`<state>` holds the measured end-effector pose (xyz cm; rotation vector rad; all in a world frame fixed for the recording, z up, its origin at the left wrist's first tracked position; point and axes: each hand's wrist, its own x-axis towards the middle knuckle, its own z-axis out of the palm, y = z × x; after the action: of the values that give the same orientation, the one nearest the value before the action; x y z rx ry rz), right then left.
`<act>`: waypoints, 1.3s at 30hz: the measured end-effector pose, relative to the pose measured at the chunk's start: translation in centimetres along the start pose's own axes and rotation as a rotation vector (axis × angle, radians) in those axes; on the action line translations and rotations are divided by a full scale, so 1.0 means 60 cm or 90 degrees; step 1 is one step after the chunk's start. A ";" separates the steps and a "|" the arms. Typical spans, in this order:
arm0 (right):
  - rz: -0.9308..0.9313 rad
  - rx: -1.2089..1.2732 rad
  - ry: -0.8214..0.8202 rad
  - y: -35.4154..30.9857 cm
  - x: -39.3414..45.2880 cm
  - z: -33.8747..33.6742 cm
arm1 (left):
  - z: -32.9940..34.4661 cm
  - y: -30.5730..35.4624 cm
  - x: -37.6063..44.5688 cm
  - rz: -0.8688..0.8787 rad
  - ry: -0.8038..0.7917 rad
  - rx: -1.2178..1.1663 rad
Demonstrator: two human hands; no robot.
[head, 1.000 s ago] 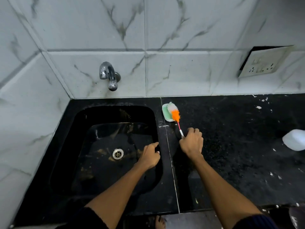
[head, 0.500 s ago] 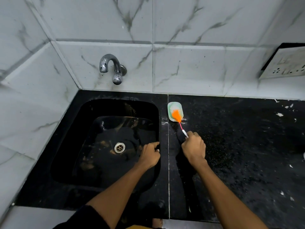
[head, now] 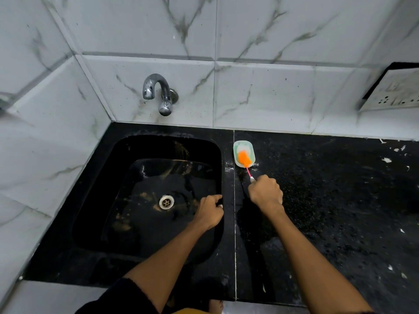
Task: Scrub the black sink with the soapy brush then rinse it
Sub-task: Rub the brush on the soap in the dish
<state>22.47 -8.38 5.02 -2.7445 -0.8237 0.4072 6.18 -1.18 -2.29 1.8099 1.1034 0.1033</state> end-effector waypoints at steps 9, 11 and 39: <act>0.011 0.071 -0.072 -0.038 0.032 -0.011 | 0.000 -0.006 0.010 -0.003 0.006 -0.004; 0.008 0.036 -0.054 -0.047 0.038 -0.008 | 0.000 -0.007 0.012 -0.004 0.005 -0.003; 0.055 0.062 0.051 -0.047 0.052 -0.003 | -0.012 -0.008 -0.001 -0.003 -0.020 -0.006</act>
<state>23.64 -4.38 5.45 -2.6927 -0.6498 0.3421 5.44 -0.67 -2.27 1.7948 1.0829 0.0764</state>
